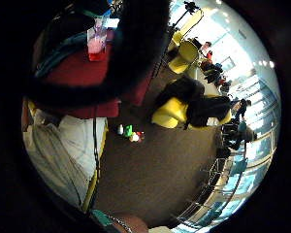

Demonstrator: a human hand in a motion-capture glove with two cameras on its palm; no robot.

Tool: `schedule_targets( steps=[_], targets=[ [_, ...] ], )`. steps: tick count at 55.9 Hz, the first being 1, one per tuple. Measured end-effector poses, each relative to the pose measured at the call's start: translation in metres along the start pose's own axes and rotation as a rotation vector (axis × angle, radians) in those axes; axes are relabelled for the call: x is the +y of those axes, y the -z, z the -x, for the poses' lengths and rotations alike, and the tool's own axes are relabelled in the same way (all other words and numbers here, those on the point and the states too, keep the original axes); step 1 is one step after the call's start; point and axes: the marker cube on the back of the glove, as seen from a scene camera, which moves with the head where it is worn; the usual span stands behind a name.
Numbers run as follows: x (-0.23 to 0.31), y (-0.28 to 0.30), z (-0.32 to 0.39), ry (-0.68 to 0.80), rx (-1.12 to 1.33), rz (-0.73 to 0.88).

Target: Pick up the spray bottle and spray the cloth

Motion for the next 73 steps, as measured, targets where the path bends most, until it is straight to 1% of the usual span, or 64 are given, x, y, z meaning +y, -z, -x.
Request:
schedule_targets(
  steps=[11,16,20,27,31,36,40,41,44,48,54,57,64,67,70,73],
  targets=[
    [-0.009,-0.005,-0.003,-0.001,-0.025,0.033],
    [-0.021,-0.008,-0.005,-0.008,-0.081,0.021],
    [-0.038,-0.012,-0.006,-0.019,-0.209,0.001],
    [-0.070,-0.019,-0.008,-0.074,-0.560,0.013],
    [-0.097,-0.025,-0.011,-0.114,-0.708,-0.043],
    [-0.136,-0.037,-0.016,-0.135,-0.830,-0.161],
    [-0.171,-0.046,-0.018,-0.240,-0.885,-0.331],
    [-0.177,-0.049,-0.019,-0.245,-0.900,-0.346],
    [-0.184,-0.054,-0.019,-0.197,-0.955,-0.314],
    [-0.206,-0.062,-0.019,-0.193,-1.016,-0.380],
    [-0.227,-0.070,-0.018,-0.194,-1.037,-0.345],
    [-0.238,-0.072,-0.018,-0.197,-1.031,-0.351],
    [-0.266,-0.078,-0.017,-0.266,-0.999,-0.460],
    [-0.271,-0.081,-0.017,-0.253,-0.980,-0.475],
    [-0.277,-0.085,-0.017,-0.248,-0.970,-0.435],
    [-0.289,-0.092,-0.019,-0.207,-0.952,-0.461]
  ],
)
